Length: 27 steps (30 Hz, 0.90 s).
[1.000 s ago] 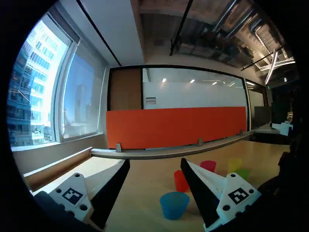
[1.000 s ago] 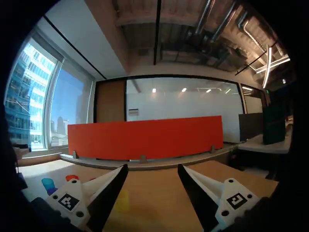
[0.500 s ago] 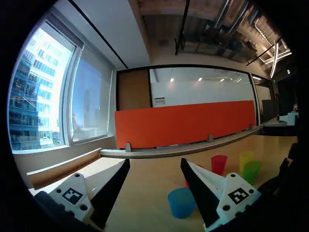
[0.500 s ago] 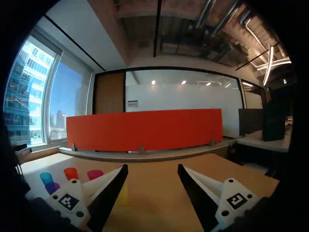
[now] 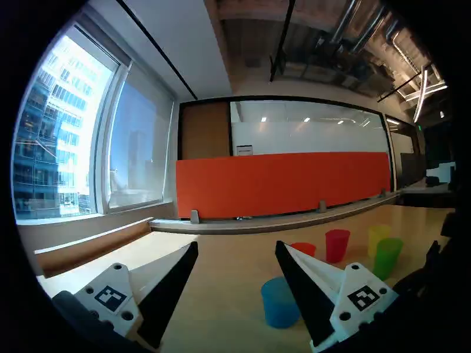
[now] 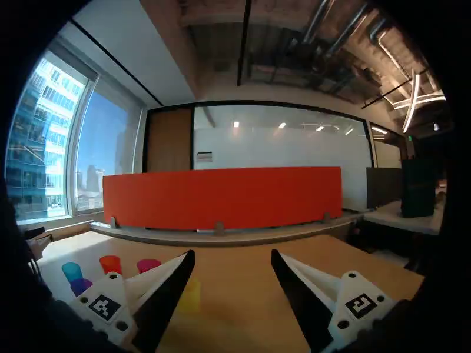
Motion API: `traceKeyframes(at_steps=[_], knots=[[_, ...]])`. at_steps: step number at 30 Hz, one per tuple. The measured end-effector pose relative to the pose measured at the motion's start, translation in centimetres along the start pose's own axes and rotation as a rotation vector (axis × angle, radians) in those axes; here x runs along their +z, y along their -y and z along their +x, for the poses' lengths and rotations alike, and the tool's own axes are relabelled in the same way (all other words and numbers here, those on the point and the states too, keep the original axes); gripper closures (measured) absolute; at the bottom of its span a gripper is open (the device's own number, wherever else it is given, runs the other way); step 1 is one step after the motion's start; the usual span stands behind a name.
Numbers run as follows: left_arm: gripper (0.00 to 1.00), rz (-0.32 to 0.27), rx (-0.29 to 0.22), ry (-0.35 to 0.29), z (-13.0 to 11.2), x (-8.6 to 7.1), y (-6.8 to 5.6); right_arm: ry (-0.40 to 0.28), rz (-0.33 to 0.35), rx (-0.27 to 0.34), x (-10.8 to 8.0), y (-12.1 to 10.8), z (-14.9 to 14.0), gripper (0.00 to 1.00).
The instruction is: Pour water
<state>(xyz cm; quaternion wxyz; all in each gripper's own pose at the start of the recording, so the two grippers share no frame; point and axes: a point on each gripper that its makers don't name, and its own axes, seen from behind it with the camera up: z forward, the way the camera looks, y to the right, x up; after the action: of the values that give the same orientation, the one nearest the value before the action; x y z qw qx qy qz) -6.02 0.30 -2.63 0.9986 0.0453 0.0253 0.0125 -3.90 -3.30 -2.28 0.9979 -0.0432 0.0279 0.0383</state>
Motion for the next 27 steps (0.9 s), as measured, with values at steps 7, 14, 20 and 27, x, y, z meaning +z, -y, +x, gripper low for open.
traceKeyframes(at_steps=[7, 14, 20, 27], knots=[[0.03, -0.003, -0.007, 0.017, -1.3, 0.3, -0.2, 0.008, -0.001, -0.011, 0.0, 0.0, -0.3, 0.01], [0.03, -0.011, -0.021, 0.03, -2.2, 0.5, -0.4, 0.01, 0.003, -0.008, 0.0, 0.1, -0.2, 0.01], [0.02, -0.014, -0.04, 0.039, -2.5, 0.7, -0.3, 0.007, 0.006, -0.005, -0.1, 0.2, 0.1, 0.0], [0.02, -0.012, -0.048, 0.059, -3.1, 0.9, 0.0, 0.004, 0.003, -0.004, -0.2, 0.1, 0.3, 0.01]])
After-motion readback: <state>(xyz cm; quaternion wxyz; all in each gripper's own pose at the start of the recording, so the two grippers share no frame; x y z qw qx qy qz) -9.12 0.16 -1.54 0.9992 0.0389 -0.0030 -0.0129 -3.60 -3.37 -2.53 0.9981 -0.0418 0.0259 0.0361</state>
